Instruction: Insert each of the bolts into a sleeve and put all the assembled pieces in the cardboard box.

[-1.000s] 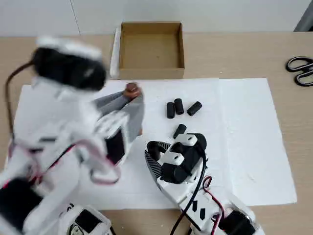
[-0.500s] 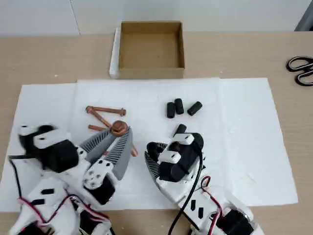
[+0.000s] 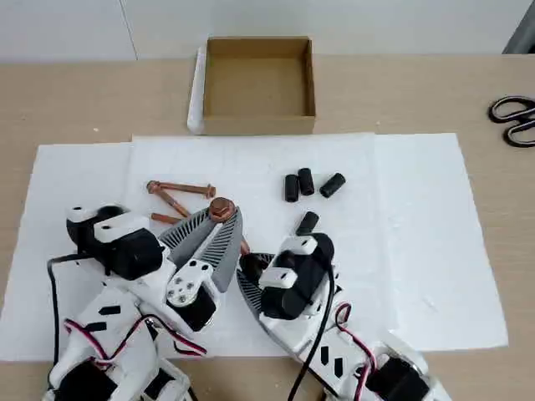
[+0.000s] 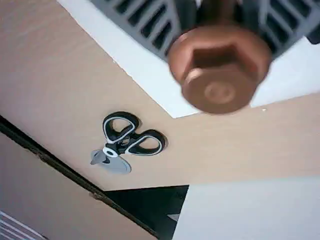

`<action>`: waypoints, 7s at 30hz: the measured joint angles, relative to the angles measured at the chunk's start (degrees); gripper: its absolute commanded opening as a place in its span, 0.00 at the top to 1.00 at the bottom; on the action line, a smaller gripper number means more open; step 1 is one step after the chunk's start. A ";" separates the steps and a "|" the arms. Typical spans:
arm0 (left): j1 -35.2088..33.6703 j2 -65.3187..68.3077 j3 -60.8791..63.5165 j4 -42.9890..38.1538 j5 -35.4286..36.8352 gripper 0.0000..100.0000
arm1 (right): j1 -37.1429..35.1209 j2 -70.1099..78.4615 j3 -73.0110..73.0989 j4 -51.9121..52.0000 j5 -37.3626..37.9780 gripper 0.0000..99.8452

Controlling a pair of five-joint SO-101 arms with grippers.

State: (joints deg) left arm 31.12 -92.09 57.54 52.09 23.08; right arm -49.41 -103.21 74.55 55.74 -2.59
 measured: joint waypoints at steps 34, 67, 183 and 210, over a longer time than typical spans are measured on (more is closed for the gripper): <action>3.78 -0.18 1.58 2.99 0.35 0.99 | 1.67 0.00 0.35 -3.52 0.00 1.00; 7.03 -0.79 12.04 4.04 0.62 0.94 | 1.93 0.26 0.79 -3.87 0.00 1.00; -26.11 57.49 -30.95 -2.20 -5.63 0.98 | 33.85 155.52 -124.48 -23.12 -9.49 1.00; -26.11 57.49 -30.95 1.67 -5.63 0.99 | 33.76 173.80 -164.75 -2.55 -7.82 0.82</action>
State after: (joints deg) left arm 5.01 -34.59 26.59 53.76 17.45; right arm -15.65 70.59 -90.20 53.19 -10.42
